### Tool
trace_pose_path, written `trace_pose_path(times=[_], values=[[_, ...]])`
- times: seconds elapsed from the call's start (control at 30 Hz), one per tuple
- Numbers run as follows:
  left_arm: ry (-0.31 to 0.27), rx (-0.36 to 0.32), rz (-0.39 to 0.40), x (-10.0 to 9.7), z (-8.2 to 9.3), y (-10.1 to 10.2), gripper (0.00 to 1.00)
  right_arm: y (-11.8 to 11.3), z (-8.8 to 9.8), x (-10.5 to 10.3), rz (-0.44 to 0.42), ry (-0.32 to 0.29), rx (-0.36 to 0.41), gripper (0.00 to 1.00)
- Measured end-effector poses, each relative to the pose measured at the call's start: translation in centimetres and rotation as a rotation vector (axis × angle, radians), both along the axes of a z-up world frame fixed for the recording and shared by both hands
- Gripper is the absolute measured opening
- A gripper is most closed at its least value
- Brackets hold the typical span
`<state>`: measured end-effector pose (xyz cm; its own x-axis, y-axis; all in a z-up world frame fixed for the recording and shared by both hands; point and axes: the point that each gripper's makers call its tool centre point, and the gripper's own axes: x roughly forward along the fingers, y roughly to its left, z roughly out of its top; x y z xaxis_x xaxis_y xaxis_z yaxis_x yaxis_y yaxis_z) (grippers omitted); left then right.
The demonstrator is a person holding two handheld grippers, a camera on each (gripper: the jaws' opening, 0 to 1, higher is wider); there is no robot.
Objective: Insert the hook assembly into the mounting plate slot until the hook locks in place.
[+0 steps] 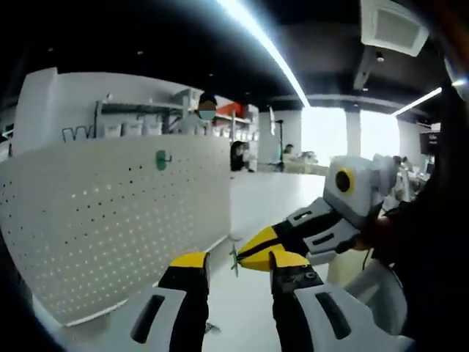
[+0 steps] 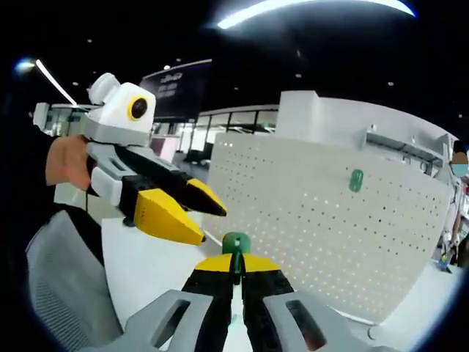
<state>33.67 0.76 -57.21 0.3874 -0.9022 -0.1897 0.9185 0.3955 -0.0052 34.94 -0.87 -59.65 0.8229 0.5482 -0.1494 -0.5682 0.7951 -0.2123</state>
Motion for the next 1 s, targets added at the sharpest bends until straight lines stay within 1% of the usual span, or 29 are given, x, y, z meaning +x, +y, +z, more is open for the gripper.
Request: trace_pose_path(times=[0.07,0.13,0.2,0.3,0.37,0.5,0.57,0.67,0.77,0.9,1.0], values=[[-0.011,-0.010,0.003,0.0,0.0,0.1,0.40,-0.1,0.0,0.0,-0.004,0.001,-0.001,0.01],[-0.028,-0.005,0.010,0.2,-0.2,0.2,0.44,-0.2,0.0,0.1,-0.008,0.003,-0.001,0.01],[-0.056,-0.002,0.013,0.2,-0.3,0.4,0.47,-0.3,0.1,0.2,-0.011,0.003,-0.001,0.01],[-0.081,-0.002,0.023,0.3,-0.5,0.8,0.51,-0.6,0.1,0.3,-0.020,0.005,-0.001,0.01],[-0.123,-0.007,0.044,0.6,-0.4,1.2,0.53,-0.9,0.1,0.5,-0.032,0.013,0.003,0.01],[-0.130,-0.008,0.060,0.7,-1.1,1.8,0.58,-1.2,0.3,0.7,-0.042,0.013,0.013,0.01],[-0.146,-0.024,0.063,0.6,-1.2,2.1,0.61,-1.4,0.4,0.8,-0.050,0.013,0.014,0.01],[-0.144,-0.035,0.075,0.7,-1.8,2.5,0.62,-1.7,0.4,1.0,-0.062,0.016,0.015,0.01],[-0.150,-0.037,0.082,0.7,-2.2,2.8,0.65,-1.9,0.5,1.2,-0.072,0.016,0.018,0.01],[-0.175,-0.003,0.087,0.6,-3.0,3.2,0.67,-2.3,0.9,1.6,-0.083,0.008,0.018,0.01],[-0.183,-0.002,0.097,0.6,-3.4,3.5,0.71,-2.8,1.3,2.0,-0.096,0.001,0.021,0.01]])
